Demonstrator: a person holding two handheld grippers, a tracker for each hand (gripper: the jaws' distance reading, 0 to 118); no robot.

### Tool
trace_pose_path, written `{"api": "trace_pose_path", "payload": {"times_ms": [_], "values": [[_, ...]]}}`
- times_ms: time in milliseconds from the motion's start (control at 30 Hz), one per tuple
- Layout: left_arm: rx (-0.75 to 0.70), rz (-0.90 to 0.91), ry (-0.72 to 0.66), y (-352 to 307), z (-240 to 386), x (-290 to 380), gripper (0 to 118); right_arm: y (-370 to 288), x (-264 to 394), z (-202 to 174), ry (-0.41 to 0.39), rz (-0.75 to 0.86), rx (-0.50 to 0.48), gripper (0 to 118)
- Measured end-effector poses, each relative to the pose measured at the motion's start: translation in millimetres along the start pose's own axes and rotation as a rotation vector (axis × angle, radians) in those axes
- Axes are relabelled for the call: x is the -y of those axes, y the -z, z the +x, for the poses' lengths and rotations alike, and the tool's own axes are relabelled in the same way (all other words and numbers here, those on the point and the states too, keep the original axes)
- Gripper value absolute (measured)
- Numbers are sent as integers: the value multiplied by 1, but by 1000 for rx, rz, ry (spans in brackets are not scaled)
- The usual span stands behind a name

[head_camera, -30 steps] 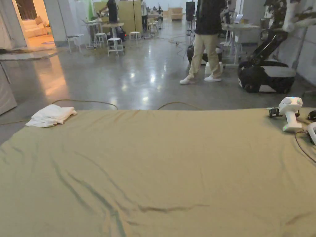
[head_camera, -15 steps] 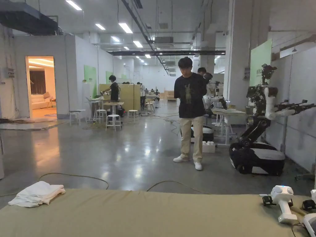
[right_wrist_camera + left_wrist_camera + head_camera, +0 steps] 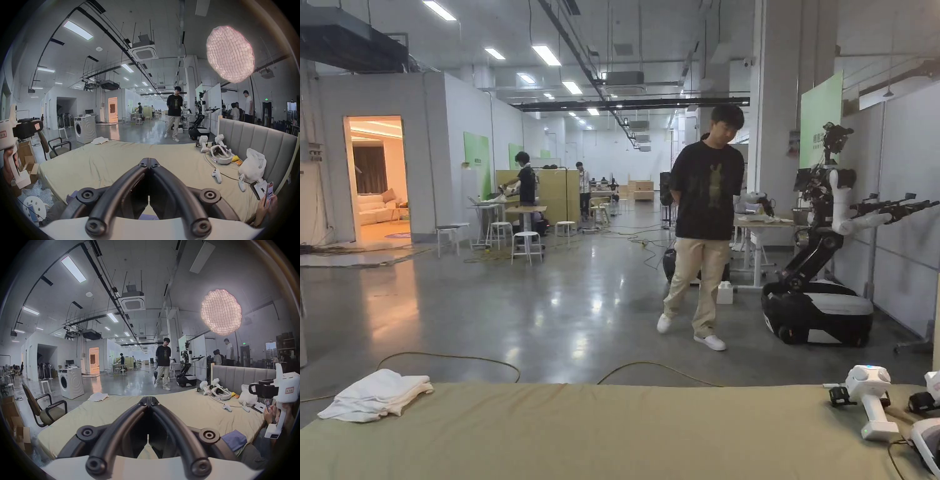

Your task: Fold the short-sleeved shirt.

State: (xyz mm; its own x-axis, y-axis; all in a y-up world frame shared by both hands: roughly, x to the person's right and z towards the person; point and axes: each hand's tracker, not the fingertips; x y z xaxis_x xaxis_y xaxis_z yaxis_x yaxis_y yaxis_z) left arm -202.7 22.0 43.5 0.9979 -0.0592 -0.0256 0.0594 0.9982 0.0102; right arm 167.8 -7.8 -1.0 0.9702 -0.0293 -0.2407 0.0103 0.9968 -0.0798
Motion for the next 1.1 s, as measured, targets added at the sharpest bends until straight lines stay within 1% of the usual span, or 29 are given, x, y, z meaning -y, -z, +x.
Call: {"api": "trace_pose_path", "payload": {"times_ms": [233,367,433,467,500,533,567,600,633,667,733,800,833,900,933,1000,1067,1100], "values": [[19,-8,-28,8,-9,2,0,3,-3,3,17,10,15,0],[57,-56,-48,14,-16,9,0,5,3,3,16,-4,13,0],[120,-126,-129,20,-28,20,0,6,4,1,20,-26,6,0],[154,-168,-189,26,-39,28,0,7,6,0,18,-42,2,0],[184,-214,-256,32,-51,39,3,7,8,1,18,-54,0,0],[239,-279,-339,38,-62,49,10,6,11,1,21,-70,-5,0],[274,-361,-427,46,-77,68,24,7,13,0,34,-93,-16,0],[264,-409,-491,51,-88,84,43,7,17,1,51,-111,-27,0],[219,-462,-547,56,-99,106,67,7,21,1,73,-133,-41,0],[206,-517,-596,61,-109,127,85,8,26,3,92,-156,-51,0],[190,-603,-671,67,-130,167,86,9,36,7,108,-191,-46,0],[120,-676,-730,72,-145,205,86,10,44,7,120,-223,-50,0],[79,-709,-745,75,-153,227,86,12,47,4,131,-244,-55,0],[43,-795,-760,83,-160,254,86,15,52,4,149,-269,-61,0],[22,-811,-790,83,-160,267,86,17,55,4,161,-289,-69,0],[81,-829,-834,90,-162,290,86,19,59,3,163,-302,-78,0],[59,-866,-885,98,-163,311,86,21,61,1,152,-320,-81,0],[66,-881,-939,102,-165,320,86,21,62,1,145,-327,-82,0]]}}
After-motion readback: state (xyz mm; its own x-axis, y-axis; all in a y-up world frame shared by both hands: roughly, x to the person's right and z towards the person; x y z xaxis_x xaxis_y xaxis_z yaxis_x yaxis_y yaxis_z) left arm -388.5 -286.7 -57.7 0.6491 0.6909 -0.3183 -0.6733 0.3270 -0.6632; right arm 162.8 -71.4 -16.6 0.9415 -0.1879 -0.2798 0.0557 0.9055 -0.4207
